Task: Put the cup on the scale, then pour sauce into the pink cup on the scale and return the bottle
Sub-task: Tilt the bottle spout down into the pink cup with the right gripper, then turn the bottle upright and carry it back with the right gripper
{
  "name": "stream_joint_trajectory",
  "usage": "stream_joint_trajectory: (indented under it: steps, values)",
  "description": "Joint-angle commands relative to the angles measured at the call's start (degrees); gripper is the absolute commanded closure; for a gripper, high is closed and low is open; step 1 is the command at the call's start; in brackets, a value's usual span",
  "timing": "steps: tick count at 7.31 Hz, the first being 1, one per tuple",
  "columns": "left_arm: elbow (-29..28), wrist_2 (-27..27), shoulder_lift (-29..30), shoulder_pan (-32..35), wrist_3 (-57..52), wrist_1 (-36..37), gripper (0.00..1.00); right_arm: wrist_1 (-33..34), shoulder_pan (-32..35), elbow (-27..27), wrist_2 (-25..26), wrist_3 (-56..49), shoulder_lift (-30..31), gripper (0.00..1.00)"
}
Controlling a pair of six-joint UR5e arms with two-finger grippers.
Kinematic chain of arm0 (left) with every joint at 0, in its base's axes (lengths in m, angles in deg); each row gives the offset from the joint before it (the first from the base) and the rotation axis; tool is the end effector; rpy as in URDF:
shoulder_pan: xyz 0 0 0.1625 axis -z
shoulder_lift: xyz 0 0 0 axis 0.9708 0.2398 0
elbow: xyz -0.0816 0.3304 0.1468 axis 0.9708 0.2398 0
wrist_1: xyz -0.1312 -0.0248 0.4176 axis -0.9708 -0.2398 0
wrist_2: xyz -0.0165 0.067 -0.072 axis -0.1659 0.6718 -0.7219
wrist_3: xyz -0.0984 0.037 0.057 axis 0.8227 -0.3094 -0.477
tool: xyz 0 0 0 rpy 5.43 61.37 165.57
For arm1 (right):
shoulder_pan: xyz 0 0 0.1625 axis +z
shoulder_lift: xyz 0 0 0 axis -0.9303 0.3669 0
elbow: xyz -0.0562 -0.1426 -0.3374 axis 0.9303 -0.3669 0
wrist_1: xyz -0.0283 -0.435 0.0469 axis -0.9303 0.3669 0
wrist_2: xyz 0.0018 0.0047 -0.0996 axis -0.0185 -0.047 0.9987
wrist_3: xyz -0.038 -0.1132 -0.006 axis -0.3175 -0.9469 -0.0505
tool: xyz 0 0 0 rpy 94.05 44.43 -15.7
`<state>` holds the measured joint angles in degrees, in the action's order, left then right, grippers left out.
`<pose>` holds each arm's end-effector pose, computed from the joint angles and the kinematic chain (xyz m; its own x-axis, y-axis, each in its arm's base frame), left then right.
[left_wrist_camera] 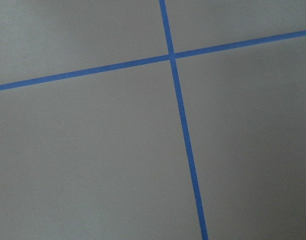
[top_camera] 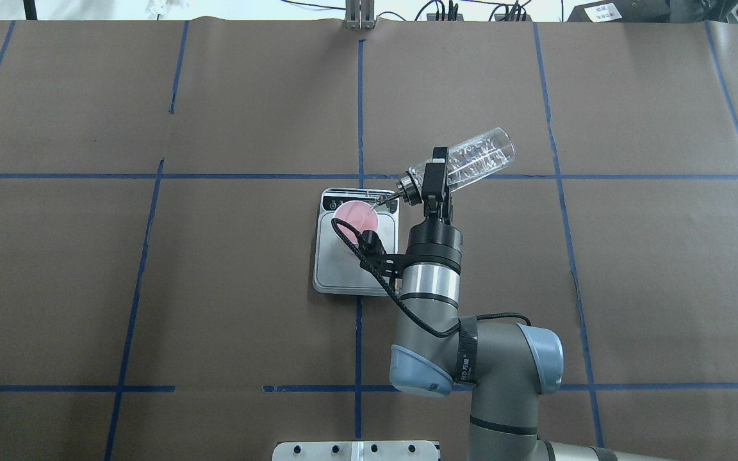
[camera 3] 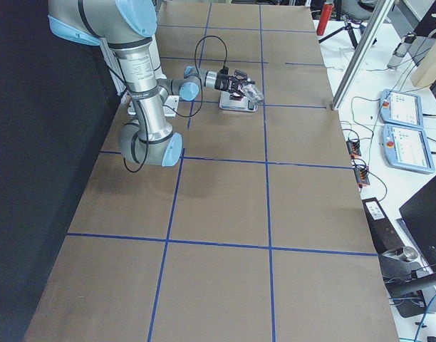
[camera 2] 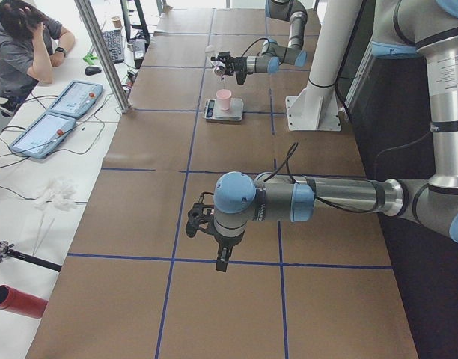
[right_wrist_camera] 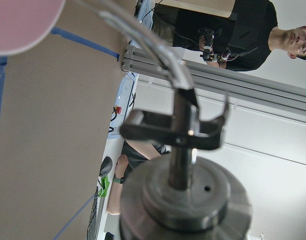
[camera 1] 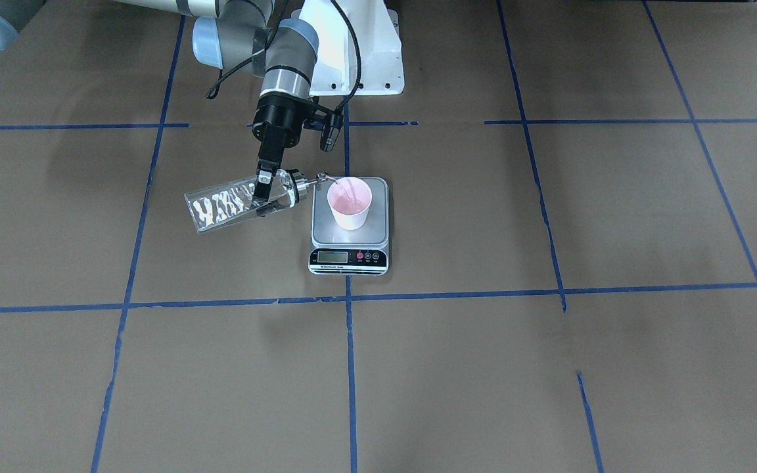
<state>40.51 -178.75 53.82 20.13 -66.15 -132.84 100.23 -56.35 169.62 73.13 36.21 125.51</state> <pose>-0.0956 -0.4278 0.5823 0.7077 0.1754 -0.6844 -0.0628 0.9805 0.1864 -0.5473 -0.3726 0.1914 0.4970 -0.1361 -0.8570 0.8654 0.1499 0.4781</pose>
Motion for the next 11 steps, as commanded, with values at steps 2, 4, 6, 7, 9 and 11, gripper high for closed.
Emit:
stream_joint_trajectory:
  steps: [2,4,6,7,9,11]
  values:
    - [0.0,0.0,0.01,0.07,0.0,0.0,0.0,-0.09,0.0,0.05,0.0,0.09,-0.09,1.0]
    - [0.09,0.0,-0.07,0.07,-0.09,0.0,0.0,-0.79,0.09,0.31,-0.26,1.57,-0.18,1.0]
    - [0.26,0.0,-0.25,0.07,-0.09,0.0,0.0,-3.24,0.35,0.4,-2.8,8.06,0.0,1.0]
    - [0.7,-0.09,-0.86,0.07,-0.09,-0.09,0.0,-6.91,0.44,0.48,-4.03,8.87,0.0,1.0]
    - [0.7,-0.09,-0.87,0.07,-0.09,-0.26,0.0,-13.6,0.62,0.49,-7.72,15.5,0.52,1.0]
    - [0.7,-0.09,-0.87,0.07,-0.09,-0.44,0.0,-14.06,0.44,0.66,-9.66,26.41,0.7,1.0]
